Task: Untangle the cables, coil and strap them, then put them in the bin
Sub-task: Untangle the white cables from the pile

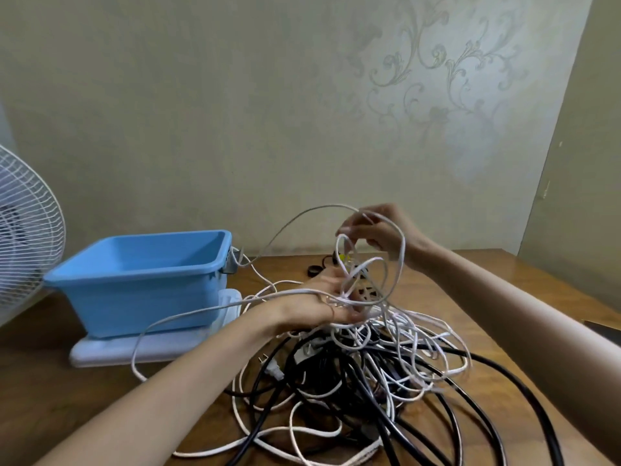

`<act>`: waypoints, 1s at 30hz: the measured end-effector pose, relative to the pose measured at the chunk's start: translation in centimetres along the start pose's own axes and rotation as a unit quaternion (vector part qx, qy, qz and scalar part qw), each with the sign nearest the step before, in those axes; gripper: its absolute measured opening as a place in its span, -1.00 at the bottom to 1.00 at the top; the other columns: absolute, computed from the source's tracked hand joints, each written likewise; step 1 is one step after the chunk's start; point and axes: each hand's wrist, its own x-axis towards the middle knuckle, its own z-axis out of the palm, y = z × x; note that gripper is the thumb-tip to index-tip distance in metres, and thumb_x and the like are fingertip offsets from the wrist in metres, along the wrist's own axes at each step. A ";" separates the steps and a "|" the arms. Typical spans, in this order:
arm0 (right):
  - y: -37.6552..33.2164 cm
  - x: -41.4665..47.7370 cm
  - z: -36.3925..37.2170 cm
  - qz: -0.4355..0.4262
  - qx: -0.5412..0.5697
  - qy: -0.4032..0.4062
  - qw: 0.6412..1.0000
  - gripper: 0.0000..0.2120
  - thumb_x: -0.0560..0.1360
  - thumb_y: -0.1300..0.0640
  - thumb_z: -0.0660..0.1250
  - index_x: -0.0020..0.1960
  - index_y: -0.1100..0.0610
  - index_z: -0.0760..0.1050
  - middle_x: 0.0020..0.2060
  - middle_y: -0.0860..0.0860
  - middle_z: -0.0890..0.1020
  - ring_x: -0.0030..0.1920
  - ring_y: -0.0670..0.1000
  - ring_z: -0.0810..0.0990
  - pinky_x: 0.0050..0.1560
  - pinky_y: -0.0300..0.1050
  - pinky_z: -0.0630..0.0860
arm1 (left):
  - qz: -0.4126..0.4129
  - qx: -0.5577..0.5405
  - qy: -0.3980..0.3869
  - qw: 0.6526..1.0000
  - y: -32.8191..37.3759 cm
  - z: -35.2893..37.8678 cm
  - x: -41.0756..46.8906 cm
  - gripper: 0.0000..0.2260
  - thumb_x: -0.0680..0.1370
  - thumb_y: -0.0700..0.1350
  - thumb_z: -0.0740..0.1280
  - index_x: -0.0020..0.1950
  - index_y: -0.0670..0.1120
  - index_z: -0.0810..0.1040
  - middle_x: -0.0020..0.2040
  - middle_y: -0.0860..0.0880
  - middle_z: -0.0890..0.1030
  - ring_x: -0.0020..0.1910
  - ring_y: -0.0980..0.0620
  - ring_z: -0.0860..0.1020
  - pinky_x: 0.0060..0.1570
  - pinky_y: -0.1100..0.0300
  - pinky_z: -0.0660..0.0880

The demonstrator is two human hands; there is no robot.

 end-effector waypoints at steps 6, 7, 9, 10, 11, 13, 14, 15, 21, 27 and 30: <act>0.5 -1.4 0.4 0.029 -0.006 -0.006 1.000 -0.90 0.49 0.30 0.37 -0.18 0.29 0.62 -0.53 -0.08 0.58 -0.57 -0.22 0.37 -0.51 -0.41 0.25 | 0.012 0.010 -0.066 0.998 -0.3 0.8 -1.2 -0.72 0.58 -0.27 0.21 0.21 -0.07 0.58 0.38 0.00 0.40 0.31 0.13 0.39 0.18 0.47 0.33; 0.2 -1.4 0.2 0.021 0.053 -0.001 0.998 -0.90 0.50 0.30 0.36 -0.16 0.31 0.60 -0.52 -0.06 0.59 -0.58 -0.21 0.34 -0.54 -0.41 0.22 | 0.014 0.024 -0.051 0.998 -0.5 1.2 -1.2 -0.71 0.59 -0.26 0.21 0.26 -0.07 0.55 0.39 -0.01 0.38 0.33 0.09 0.37 0.22 0.42 0.32; -0.5 -1.1 -0.3 -0.005 0.141 0.005 0.990 -0.90 0.50 0.33 0.32 -0.16 0.28 0.59 -0.45 0.01 0.62 -0.57 -0.17 0.28 -0.57 -0.38 0.15 | 0.022 0.023 -0.027 0.999 -0.6 1.6 -1.1 -0.68 0.61 -0.24 0.20 0.37 -0.11 0.44 0.38 -0.01 0.39 0.35 0.10 0.36 0.24 0.41 0.27; -0.9 -0.9 -0.5 -0.017 0.162 0.013 0.986 -0.89 0.50 0.34 0.31 -0.17 0.26 0.59 -0.44 0.03 0.62 -0.56 -0.15 0.26 -0.57 -0.37 0.12 | 0.023 0.016 -0.016 0.999 -0.6 1.7 -1.1 -0.68 0.63 -0.23 0.18 0.39 -0.13 0.39 0.35 0.00 0.41 0.33 0.14 0.36 0.23 0.46 0.23; -1.3 -0.6 -0.7 -0.027 0.178 0.026 0.983 -0.86 0.51 0.35 0.29 -0.17 0.23 0.58 -0.44 0.03 0.62 -0.56 -0.15 0.25 -0.57 -0.36 0.11 | 0.021 0.016 -0.003 1.000 -0.8 1.6 -1.2 -0.69 0.64 -0.22 0.16 0.39 -0.14 0.39 0.33 0.01 0.42 0.32 0.18 0.36 0.25 0.47 0.21; -2.2 0.1 -1.4 -0.038 0.222 0.071 0.972 -0.82 0.53 0.36 0.24 -0.18 0.21 0.55 -0.48 -0.01 0.60 -0.59 -0.18 0.24 -0.60 -0.38 0.11 | 0.016 0.038 0.011 0.999 -1.4 1.4 -1.3 -0.72 0.64 -0.21 0.13 0.33 -0.12 0.46 0.35 0.00 0.41 0.34 0.15 0.35 0.39 0.32 0.18; -2.6 0.4 -1.9 -0.042 0.247 0.097 0.963 -0.80 0.55 0.36 0.20 -0.18 0.20 0.53 -0.50 -0.03 0.59 -0.60 -0.19 0.23 -0.62 -0.40 0.11 | 0.019 0.045 0.008 0.999 -1.5 1.2 -1.4 -0.71 0.63 -0.25 0.11 0.27 -0.09 0.51 0.36 0.02 0.40 0.34 0.16 0.33 0.41 0.29 0.16; -3.0 0.7 -2.5 -0.045 0.270 0.120 0.954 -0.79 0.58 0.33 0.18 -0.17 0.18 0.50 -0.51 -0.05 0.57 -0.62 -0.20 0.23 -0.63 -0.41 0.11 | 0.013 0.061 -0.001 0.998 -1.8 0.9 -1.5 -0.68 0.62 -0.28 0.10 0.23 -0.04 0.54 0.36 0.09 0.37 0.34 0.20 0.31 0.41 0.34 0.14; -2.6 1.2 -4.6 -0.034 0.340 0.165 0.925 -0.77 0.64 0.26 0.06 -0.13 0.15 0.42 -0.54 -0.10 0.51 -0.65 -0.21 0.22 -0.65 -0.43 0.07 | 0.021 0.073 0.049 0.996 -2.6 0.0 -2.1 -0.75 0.50 0.21 0.10 -0.02 0.21 0.53 0.12 0.09 0.54 0.16 0.09 0.48 0.18 0.14 0.42; -1.0 1.0 -4.2 0.006 0.308 0.138 0.941 -0.80 0.63 0.23 0.09 -0.10 0.14 0.45 -0.50 -0.11 0.55 -0.65 -0.20 0.23 -0.67 -0.42 0.07 | -0.033 -0.075 0.113 0.990 -2.4 -0.9 -1.4 -0.87 0.46 0.04 0.36 -0.15 0.02 0.47 -0.29 0.10 0.61 -0.28 0.22 0.49 -0.21 0.25 0.36; -0.8 0.6 -3.3 0.020 0.278 0.131 0.951 -0.83 0.61 0.21 0.16 -0.12 0.15 0.47 -0.44 -0.10 0.56 -0.61 -0.18 0.24 -0.64 -0.41 0.09 | -0.022 -0.028 0.090 0.995 -2.5 -0.8 -1.1 -0.80 0.37 0.15 0.41 -0.12 0.09 0.53 -0.24 0.13 0.63 -0.25 0.22 0.54 -0.21 0.31 0.41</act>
